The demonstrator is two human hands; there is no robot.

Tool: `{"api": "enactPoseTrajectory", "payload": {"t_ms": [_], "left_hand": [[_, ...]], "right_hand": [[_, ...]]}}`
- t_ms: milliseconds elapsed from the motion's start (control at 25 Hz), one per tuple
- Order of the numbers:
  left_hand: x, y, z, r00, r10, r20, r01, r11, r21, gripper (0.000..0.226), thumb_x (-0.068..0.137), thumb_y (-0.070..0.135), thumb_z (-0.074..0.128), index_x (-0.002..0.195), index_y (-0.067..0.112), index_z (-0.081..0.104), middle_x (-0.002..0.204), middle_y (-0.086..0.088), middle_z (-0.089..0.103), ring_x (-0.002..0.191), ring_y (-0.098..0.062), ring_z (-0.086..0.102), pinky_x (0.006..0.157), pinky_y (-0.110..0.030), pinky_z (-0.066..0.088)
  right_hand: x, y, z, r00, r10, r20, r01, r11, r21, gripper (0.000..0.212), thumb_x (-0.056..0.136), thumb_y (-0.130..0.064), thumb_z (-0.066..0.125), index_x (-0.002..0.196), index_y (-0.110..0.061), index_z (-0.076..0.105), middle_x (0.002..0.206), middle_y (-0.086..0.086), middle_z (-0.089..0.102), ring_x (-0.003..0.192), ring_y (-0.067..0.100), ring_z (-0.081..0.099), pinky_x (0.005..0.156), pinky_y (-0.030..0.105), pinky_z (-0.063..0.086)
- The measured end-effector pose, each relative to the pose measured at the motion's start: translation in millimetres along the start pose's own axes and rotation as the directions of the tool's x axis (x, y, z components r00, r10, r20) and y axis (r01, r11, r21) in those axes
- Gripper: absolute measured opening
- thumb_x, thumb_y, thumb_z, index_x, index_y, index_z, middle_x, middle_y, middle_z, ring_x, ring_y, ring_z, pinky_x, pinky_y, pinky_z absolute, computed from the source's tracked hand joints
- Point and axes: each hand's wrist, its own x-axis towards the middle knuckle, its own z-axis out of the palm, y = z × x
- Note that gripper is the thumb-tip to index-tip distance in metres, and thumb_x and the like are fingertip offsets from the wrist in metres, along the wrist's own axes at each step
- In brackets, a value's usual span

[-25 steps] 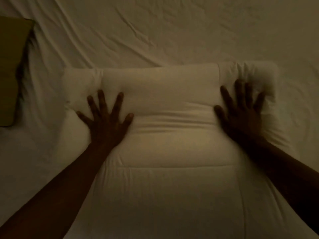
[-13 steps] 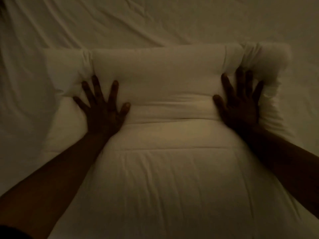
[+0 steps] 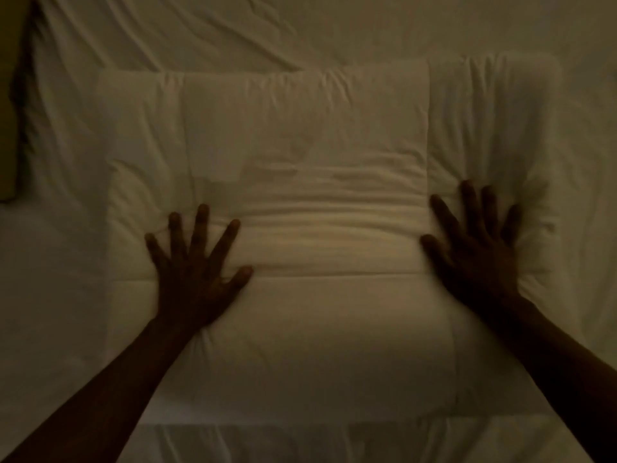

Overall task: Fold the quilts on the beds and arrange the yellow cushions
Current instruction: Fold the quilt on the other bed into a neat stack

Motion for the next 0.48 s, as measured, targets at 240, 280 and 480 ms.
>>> {"api": "enactPoseTrajectory", "payload": {"t_ms": [240,280,480], "left_hand": [[18,14,49,1.0,0.005,-0.018,-0.005,1.0,-0.021,0.079,0.088,0.074,0.024,0.156,0.038,0.007,0.165,-0.009,-0.009,0.149,-0.046,-0.009,0.11,-0.074,0.004],[19,13,50,1.0,-0.005,-0.02,0.005,1.0,-0.028,0.079,0.088,0.074,0.025,0.156,0.039,0.006,0.165,-0.008,-0.009,0.149,-0.045,-0.009,0.11,-0.074,0.004],[7,11,30,0.999,-0.032,-0.004,0.031,0.999,-0.029,0.079,0.086,0.076,0.026,0.155,0.044,0.004,0.166,-0.001,-0.01,0.151,-0.04,-0.005,0.111,-0.072,0.006]], "right_hand": [[18,-3,47,0.999,-0.031,-0.044,0.032,0.999,0.024,0.067,0.096,-0.061,0.03,0.154,-0.039,0.004,0.163,0.003,-0.013,0.15,0.03,-0.013,0.117,0.063,0.001],[19,-4,50,0.998,-0.031,-0.053,0.033,0.999,0.029,0.067,0.096,-0.06,0.031,0.154,-0.039,0.004,0.163,0.003,-0.012,0.15,0.03,-0.013,0.117,0.063,0.001],[11,-3,38,0.999,-0.011,-0.048,0.013,1.0,0.025,0.067,0.095,-0.062,0.031,0.154,-0.04,0.007,0.164,0.001,-0.01,0.15,0.029,-0.01,0.117,0.062,0.003]]}}
